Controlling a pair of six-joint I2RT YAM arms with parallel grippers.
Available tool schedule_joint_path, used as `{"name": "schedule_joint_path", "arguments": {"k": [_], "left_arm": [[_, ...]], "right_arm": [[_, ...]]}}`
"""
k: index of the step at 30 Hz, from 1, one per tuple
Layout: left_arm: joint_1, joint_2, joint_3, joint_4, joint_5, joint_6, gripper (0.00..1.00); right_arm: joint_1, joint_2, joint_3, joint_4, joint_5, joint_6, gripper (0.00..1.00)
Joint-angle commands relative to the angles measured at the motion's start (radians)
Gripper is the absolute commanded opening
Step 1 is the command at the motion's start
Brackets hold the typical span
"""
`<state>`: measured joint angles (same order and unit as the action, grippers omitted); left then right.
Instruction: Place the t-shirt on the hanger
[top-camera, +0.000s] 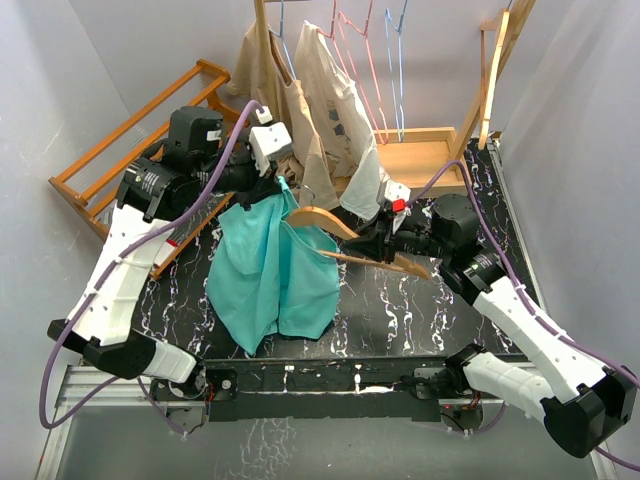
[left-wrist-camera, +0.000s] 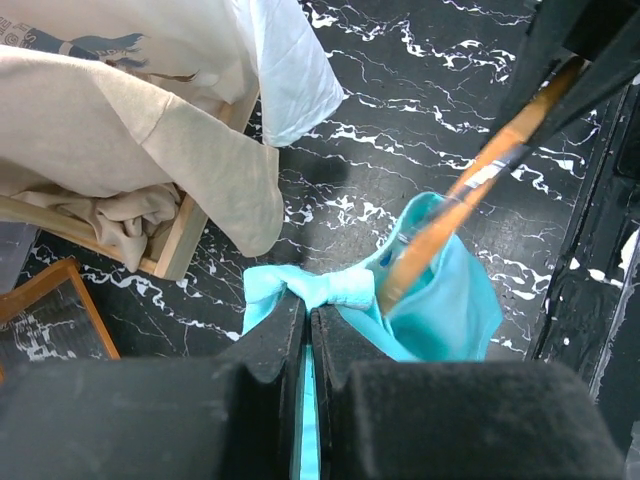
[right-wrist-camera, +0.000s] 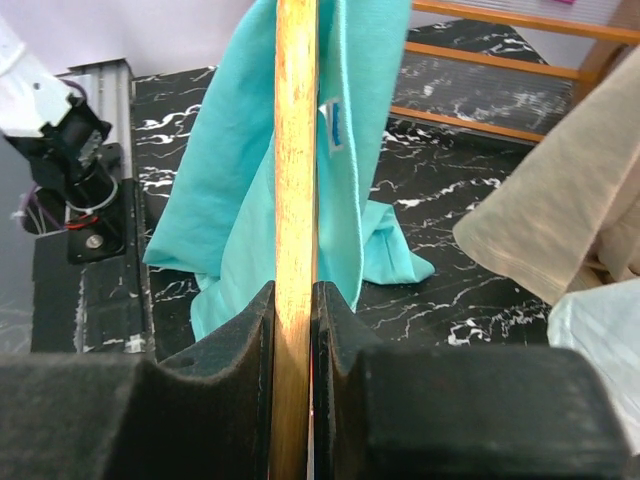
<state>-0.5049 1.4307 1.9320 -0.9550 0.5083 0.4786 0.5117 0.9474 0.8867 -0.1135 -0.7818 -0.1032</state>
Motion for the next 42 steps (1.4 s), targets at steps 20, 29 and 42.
{"name": "schedule_joint_path", "arguments": {"k": [20, 29, 42], "left_arm": [[0.004, -0.007, -0.039, -0.005, 0.066, -0.012, 0.0], [0.002, 0.052, 0.038, -0.028, 0.192, -0.059, 0.0], [0.002, 0.022, 0.05, -0.076, 0.181, -0.053, 0.0]], "right_arm": [[0.004, -0.03, 0.036, 0.181, 0.055, 0.037, 0.08], [0.005, -0.014, 0.027, 0.227, 0.058, 0.047, 0.08], [0.005, -0.007, -0.016, 0.25, 0.161, 0.035, 0.08]]}}
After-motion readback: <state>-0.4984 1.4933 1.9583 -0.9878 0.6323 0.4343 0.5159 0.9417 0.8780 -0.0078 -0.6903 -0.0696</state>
